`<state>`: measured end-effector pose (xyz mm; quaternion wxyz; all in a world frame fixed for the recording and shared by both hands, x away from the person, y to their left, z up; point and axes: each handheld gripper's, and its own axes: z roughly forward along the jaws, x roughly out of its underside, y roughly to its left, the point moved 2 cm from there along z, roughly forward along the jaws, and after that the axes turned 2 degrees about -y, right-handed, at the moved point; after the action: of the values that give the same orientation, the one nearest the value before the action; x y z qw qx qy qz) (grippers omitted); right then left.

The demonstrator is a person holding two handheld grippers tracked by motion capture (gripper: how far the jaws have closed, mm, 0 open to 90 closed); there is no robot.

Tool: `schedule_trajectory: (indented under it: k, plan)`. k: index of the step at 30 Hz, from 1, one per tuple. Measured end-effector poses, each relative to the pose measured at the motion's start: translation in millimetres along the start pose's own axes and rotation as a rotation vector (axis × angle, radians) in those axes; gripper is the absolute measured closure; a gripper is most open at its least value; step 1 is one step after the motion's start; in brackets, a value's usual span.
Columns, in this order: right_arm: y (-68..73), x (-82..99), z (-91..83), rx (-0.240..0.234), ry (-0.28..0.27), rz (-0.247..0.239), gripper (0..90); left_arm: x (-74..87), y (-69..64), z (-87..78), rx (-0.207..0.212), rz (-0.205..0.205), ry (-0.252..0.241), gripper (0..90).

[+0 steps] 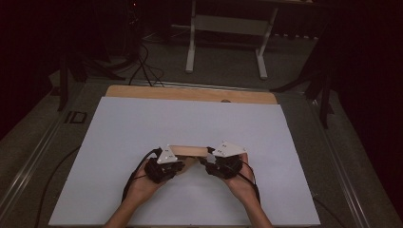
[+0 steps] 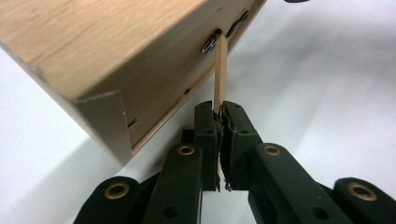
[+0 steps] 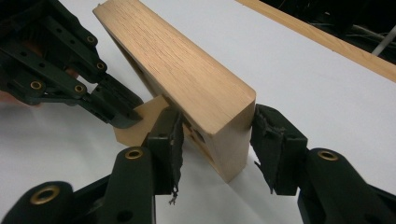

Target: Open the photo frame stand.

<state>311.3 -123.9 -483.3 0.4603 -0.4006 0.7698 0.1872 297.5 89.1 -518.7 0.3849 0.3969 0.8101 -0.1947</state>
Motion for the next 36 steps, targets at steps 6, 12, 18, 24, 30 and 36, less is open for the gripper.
schedule_trajectory:
  k: [6,12,18,24,30,36]
  plan:
    - [1.9,1.8,-1.0,-0.003,0.003,-0.002,53.4,1.1,-0.5,0.9,0.009,-0.005,0.005,84.8]
    - [3.4,4.4,-1.9,-0.013,0.0,-0.002,51.7,2.4,-1.6,2.5,0.01,-0.001,0.009,83.3]
    - [2.9,5.4,-1.8,-0.009,-0.013,0.016,46.0,2.4,-3.2,2.7,0.001,0.012,0.011,79.2]
    - [4.5,7.0,-1.7,-0.025,-0.004,0.009,43.3,2.3,-1.2,0.1,-0.005,0.005,0.002,78.1]
    - [4.5,10.4,-0.6,-0.033,0.004,0.011,42.5,1.9,0.7,-2.6,-0.009,-0.001,-0.008,78.1]
    - [4.3,10.8,-1.2,-0.04,0.004,0.008,42.3,1.7,0.2,-5.2,-0.02,0.009,-0.012,77.7]
